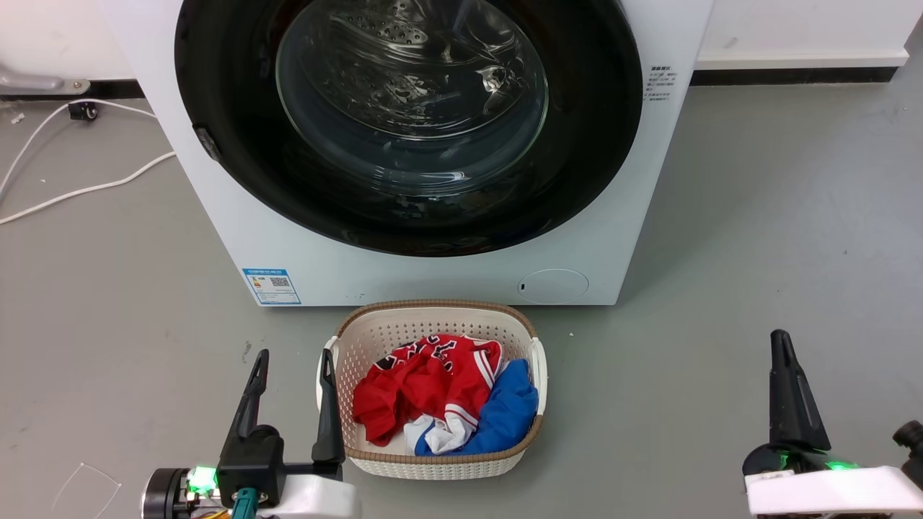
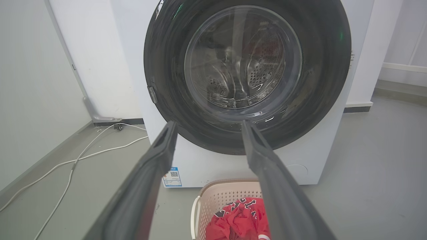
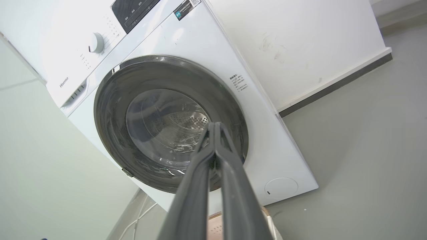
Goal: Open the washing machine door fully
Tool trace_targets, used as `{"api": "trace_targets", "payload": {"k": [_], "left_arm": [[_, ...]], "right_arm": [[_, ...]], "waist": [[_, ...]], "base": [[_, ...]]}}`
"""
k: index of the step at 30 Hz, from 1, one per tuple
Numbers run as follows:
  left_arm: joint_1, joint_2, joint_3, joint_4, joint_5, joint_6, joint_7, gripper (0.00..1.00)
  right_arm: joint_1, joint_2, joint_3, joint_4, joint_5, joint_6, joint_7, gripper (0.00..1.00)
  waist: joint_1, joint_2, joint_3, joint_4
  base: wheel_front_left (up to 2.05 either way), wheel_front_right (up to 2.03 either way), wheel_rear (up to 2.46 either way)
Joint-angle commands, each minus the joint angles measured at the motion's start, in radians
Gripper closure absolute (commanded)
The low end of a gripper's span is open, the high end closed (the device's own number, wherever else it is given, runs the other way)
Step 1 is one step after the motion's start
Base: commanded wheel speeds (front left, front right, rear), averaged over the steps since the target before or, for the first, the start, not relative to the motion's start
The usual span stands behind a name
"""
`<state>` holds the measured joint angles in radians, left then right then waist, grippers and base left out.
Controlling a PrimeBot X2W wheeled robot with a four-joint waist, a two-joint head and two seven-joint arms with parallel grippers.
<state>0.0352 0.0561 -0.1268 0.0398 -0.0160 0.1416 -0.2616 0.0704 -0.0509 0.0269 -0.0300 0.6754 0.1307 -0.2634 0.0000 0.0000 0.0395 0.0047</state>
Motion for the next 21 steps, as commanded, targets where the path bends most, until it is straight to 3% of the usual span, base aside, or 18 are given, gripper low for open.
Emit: {"api": "trace_targets", "payload": {"k": [1,9,15,21], "left_arm": [[0.005,-0.001,-0.001,0.003,0.003,0.001,-0.005,0.00],[0.005,-0.002,0.006,0.004,0.001,0.001,-0.004,0.00],[0.005,-0.003,0.008,0.002,-0.001,-0.001,-0.004,0.00],[0.004,-0.004,0.010,0.003,-0.001,-0.004,-0.004,0.00]], "right_arm": [[-0.013,0.001,0.003,0.005,0.054,0.000,-0.002,1.00],[-0.028,0.001,0.066,0.031,0.418,0.000,-0.002,1.00],[-0.031,0.000,0.145,0.033,0.611,0.000,-0.002,1.00],[-0.034,-0.052,0.148,0.005,0.810,0.000,0.019,1.00]], "waist": [[0.0000,0.0000,0.000,0.001],[0.0000,0.0000,0.001,0.001],[0.0000,0.0000,0.002,0.002],[0.0000,0.0000,0.006,0.000]], "base": [[0.00,0.00,0.00],[0.00,0.00,0.00],[0.00,0.00,0.00],[0.00,0.00,0.00]]}}
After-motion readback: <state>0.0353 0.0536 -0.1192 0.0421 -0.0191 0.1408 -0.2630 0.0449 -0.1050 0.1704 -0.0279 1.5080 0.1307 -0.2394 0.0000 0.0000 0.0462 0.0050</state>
